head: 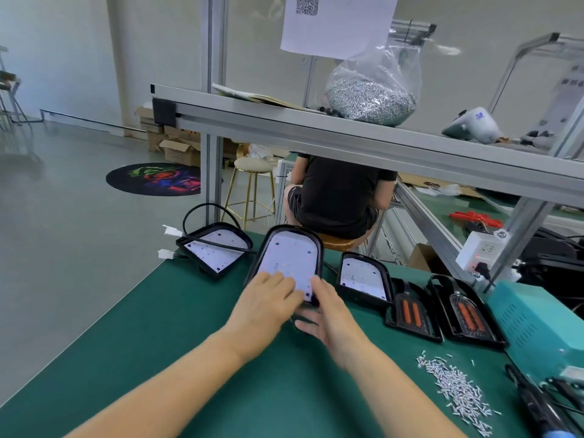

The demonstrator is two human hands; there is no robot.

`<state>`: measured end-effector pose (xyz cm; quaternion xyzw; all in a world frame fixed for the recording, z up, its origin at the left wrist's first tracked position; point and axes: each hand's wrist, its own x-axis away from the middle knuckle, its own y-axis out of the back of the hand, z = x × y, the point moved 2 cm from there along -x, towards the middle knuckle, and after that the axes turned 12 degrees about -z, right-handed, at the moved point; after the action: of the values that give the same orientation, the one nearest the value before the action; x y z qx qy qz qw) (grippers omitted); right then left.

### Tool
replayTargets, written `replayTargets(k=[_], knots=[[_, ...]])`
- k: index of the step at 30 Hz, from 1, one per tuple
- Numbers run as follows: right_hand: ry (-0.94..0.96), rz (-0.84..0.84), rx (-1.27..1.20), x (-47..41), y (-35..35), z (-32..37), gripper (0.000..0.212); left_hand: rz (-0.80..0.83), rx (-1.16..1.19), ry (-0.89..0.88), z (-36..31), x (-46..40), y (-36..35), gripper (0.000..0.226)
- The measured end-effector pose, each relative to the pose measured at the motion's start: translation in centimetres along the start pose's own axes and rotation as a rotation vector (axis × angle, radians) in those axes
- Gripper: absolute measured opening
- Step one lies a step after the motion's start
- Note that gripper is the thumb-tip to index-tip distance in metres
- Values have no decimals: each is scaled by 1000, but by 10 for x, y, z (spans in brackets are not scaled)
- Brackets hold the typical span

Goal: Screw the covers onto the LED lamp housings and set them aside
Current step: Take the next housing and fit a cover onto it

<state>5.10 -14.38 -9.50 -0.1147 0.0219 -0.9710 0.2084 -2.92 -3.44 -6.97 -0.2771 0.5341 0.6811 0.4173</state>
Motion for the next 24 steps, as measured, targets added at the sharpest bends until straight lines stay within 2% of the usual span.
replayTargets(k=[2,5,8,9,12,15,17,20,22,24], knots=[[13,13,-11,10,4,-4,13,-40,60,43,-26,10,12,35],[63,21,88,27,16,-15,34,9,141,83,-56,29,25,22],[93,62,211,44,31,-22,29,35,335,239,-67,47,37,20],[89,74,225,48,36,-25,29,-7,396,360,-66,51,41,26],[61,66,202,58,49,-28,31,-115,500,869,-52,60,44,33],[55,42,192,66,59,-30,28,-26,617,1345,-42,69,33,44],[65,41,198,72,65,-32,28,28,741,1603,-44,71,24,49],[99,64,187,83,70,-34,31,51,1190,1979,-47,67,11,35],[127,55,195,86,74,-35,33,61,1439,2172,-48,64,6,27],[143,39,220,87,78,-35,28,47,1514,2216,-49,64,1,27]])
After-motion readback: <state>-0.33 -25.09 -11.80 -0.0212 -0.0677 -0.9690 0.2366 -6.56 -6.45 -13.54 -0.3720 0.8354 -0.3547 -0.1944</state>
